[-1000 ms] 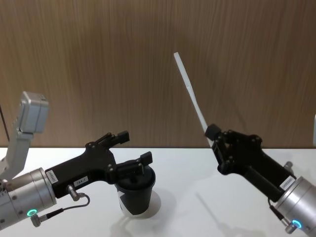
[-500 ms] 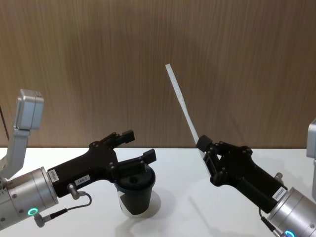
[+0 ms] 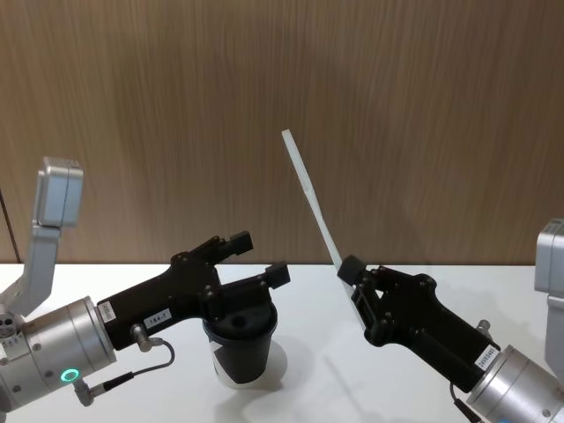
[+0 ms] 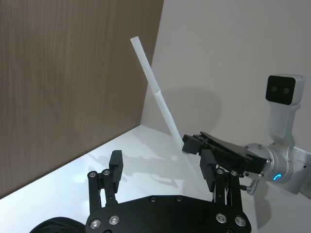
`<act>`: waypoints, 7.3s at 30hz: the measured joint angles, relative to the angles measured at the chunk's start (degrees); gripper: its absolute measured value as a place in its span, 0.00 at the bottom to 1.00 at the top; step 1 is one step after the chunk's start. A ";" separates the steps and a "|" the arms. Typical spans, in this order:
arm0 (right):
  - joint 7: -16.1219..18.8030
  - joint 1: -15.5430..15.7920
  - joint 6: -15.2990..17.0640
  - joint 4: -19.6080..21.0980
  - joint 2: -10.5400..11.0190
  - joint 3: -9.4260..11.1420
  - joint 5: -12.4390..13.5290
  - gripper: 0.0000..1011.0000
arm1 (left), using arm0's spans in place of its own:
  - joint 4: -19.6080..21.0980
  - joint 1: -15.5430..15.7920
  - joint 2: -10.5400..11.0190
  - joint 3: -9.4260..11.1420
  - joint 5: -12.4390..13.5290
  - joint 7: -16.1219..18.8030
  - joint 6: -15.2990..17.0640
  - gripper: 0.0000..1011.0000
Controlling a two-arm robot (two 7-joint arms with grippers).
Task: Pick up the straw with one hand, pass it to the other hand, and insert it into the cup.
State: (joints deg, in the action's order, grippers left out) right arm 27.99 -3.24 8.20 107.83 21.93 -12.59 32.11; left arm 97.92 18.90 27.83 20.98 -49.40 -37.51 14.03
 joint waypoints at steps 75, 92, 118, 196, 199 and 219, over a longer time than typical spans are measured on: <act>2.31 -2.59 0.73 0.59 5.50 -5.94 2.30 0.00 | 0.52 1.27 -0.39 2.83 -8.21 1.78 1.02 0.12; 1.99 -3.19 0.66 0.60 6.20 -6.85 2.77 0.40 | 1.12 0.62 0.67 2.94 -9.24 2.86 0.65 0.01; 1.48 -3.34 -1.32 -1.88 6.67 -8.07 3.60 0.99 | 3.28 1.89 2.51 2.02 -5.68 7.33 -4.08 0.01; -1.38 0.06 -7.06 -4.55 9.15 -10.20 6.96 0.99 | 1.69 6.87 5.43 4.99 5.35 14.08 -2.62 0.01; -1.47 0.20 -7.17 -4.55 9.29 -10.09 7.08 0.99 | 1.37 7.16 5.23 5.21 5.37 14.07 -2.49 0.01; -1.55 0.56 -7.61 -4.62 10.18 -9.08 7.04 0.99 | -0.99 8.82 3.99 6.43 7.26 14.44 -1.38 0.01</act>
State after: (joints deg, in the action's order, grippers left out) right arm 26.44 -2.68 0.59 103.22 32.12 -21.67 39.15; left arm 96.93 27.72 31.82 27.42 -42.14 -23.07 12.66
